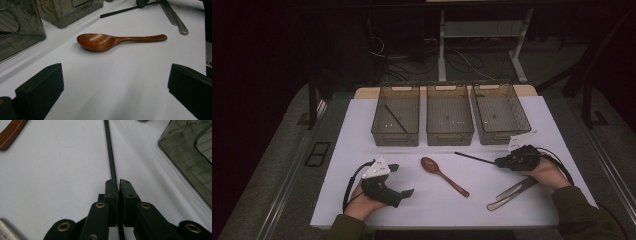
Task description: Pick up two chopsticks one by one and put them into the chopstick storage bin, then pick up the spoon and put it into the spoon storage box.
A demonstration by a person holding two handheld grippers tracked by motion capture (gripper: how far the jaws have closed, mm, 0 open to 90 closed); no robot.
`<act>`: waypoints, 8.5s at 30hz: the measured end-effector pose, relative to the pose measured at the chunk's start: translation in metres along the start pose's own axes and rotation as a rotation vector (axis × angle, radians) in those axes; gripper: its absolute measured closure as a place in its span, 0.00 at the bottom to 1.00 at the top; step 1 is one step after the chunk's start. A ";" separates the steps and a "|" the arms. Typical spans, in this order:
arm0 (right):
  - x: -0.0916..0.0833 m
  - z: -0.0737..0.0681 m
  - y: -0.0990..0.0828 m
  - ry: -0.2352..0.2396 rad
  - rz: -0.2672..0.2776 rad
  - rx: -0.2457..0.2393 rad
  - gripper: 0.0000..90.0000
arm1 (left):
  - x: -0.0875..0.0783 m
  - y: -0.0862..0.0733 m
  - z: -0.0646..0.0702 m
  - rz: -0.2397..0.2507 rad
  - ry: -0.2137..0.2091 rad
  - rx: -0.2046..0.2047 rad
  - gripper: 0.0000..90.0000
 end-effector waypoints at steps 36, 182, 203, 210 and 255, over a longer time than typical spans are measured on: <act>-0.043 0.001 0.030 0.019 0.206 0.072 0.95 | -0.001 0.001 -0.001 0.004 -0.003 0.006 0.00; 0.103 0.046 0.294 -0.064 0.202 0.230 0.50 | -0.002 0.003 0.004 0.023 -0.023 0.004 0.00; 0.042 0.025 0.236 -0.045 0.292 0.187 0.40 | -0.001 0.002 0.004 0.018 -0.012 0.000 0.00; 0.026 0.011 0.202 -0.026 0.330 0.199 0.36 | -0.001 0.002 0.004 0.021 -0.008 -0.005 0.00; -0.043 -0.056 0.010 -0.224 0.371 0.304 0.20 | -0.003 0.003 0.001 0.022 0.027 0.000 0.02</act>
Point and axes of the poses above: each handheld gripper's, and its own axes: x roughly forward along the jaws, y roughly out of its top, z roughly to its right, the point moved 7 cm from there along x, roughly forward along the jaws, and after that the axes turned 13 degrees about -x, right-handed, at the moved point
